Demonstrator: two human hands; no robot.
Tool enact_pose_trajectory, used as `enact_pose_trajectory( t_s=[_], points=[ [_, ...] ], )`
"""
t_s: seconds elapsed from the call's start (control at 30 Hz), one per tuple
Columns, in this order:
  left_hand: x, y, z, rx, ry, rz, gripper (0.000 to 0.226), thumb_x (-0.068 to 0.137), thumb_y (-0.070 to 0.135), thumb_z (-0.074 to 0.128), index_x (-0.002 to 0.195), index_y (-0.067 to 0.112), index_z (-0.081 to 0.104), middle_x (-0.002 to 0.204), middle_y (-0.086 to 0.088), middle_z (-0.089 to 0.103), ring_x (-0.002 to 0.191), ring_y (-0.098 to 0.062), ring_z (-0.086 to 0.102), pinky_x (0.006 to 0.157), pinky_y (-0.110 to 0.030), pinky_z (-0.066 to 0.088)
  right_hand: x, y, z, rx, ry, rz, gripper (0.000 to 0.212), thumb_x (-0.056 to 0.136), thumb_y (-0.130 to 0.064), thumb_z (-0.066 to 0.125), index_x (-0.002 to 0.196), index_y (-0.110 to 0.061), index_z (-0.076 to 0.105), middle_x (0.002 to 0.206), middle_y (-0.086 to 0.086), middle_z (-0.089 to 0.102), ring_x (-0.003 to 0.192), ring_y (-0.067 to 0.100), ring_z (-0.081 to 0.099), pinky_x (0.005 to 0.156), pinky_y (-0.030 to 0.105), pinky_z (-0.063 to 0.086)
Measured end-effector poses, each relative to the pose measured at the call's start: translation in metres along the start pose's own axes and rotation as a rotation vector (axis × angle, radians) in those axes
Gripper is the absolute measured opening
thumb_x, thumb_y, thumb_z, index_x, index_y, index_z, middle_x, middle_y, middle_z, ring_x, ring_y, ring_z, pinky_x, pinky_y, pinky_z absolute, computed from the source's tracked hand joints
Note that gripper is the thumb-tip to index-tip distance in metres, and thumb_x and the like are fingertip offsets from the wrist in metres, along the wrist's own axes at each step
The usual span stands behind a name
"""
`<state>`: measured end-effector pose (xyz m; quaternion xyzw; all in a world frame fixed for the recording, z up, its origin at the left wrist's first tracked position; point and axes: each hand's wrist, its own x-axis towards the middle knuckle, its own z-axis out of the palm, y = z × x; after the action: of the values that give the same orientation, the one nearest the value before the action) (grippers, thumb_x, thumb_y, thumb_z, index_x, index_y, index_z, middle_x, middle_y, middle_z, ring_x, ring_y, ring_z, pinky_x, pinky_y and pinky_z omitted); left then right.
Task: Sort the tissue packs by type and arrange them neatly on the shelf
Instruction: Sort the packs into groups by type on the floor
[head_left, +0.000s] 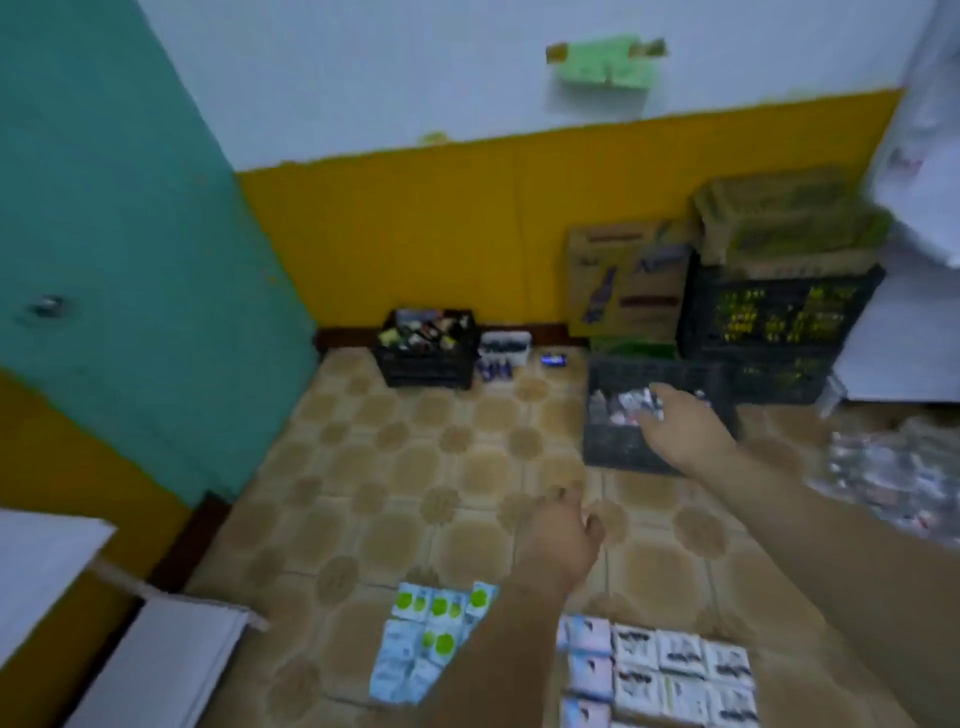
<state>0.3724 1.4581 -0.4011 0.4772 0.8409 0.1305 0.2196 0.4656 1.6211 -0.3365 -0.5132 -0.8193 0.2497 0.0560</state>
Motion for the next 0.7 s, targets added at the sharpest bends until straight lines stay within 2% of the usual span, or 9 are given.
enact_pose_trajectory(
  t_s=[0.1,0.2,0.3,0.4,0.47,0.7],
  points=[
    [-0.052,0.014,-0.12,-0.02,0.196,-0.017,0.051,0.1,0.034,0.041,0.145,0.011,0.039,0.134,-0.015,0.052,0.123,-0.033,0.05,0.1,-0.04,0.041,-0.03,-0.114,-0.088,0.022,0.106,-0.219,0.057,0.101,-0.047,0.04,0.152,-0.023,0.029,0.151,0.004,0.041,0.124,0.028,0.052,0.085,0.039,0.054],
    [-0.11,0.008,-0.209,-0.004,0.356,-0.053,0.052,0.1,0.038,0.04,0.147,0.014,0.037,0.141,-0.011,0.046,0.128,-0.031,0.046,0.104,-0.041,0.04,-0.082,-0.219,-0.143,0.001,0.146,-0.424,0.06,0.1,-0.051,0.039,0.153,-0.025,0.027,0.156,0.003,0.035,0.139,0.028,0.037,0.101,0.046,0.047],
    [-0.172,-0.017,-0.282,0.004,0.492,-0.098,0.053,0.101,0.044,0.039,0.148,0.022,0.035,0.142,-0.006,0.045,0.129,-0.029,0.044,0.103,-0.044,0.043,-0.143,-0.315,-0.168,0.017,0.23,-0.598,0.06,0.099,-0.049,0.042,0.151,-0.021,0.033,0.154,0.006,0.039,0.14,0.03,0.036,0.109,0.045,0.039],
    [-0.241,-0.055,-0.338,0.041,0.602,-0.133,0.052,0.1,0.045,0.04,0.146,0.021,0.038,0.137,-0.007,0.048,0.127,-0.031,0.045,0.1,-0.046,0.043,-0.202,-0.398,-0.168,0.072,0.291,-0.723,0.058,0.099,-0.047,0.044,0.148,-0.017,0.039,0.15,0.009,0.045,0.138,0.031,0.04,0.111,0.041,0.036],
    [-0.287,-0.086,-0.367,0.07,0.671,-0.17,0.05,0.099,0.043,0.041,0.143,0.019,0.041,0.133,-0.01,0.05,0.125,-0.033,0.046,0.098,-0.047,0.044,-0.239,-0.452,-0.159,0.118,0.277,-0.802,0.056,0.099,-0.046,0.044,0.145,-0.016,0.042,0.148,0.01,0.047,0.136,0.031,0.042,0.111,0.042,0.036],
    [-0.428,-0.214,-0.422,0.009,0.807,-0.325,0.047,0.099,0.041,0.045,0.142,0.021,0.045,0.136,-0.008,0.05,0.129,-0.029,0.044,0.106,-0.044,0.04,-0.355,-0.599,-0.071,0.257,0.116,-1.044,0.057,0.097,-0.046,0.047,0.144,-0.014,0.044,0.147,0.01,0.048,0.137,0.029,0.042,0.112,0.042,0.035]
  ],
)
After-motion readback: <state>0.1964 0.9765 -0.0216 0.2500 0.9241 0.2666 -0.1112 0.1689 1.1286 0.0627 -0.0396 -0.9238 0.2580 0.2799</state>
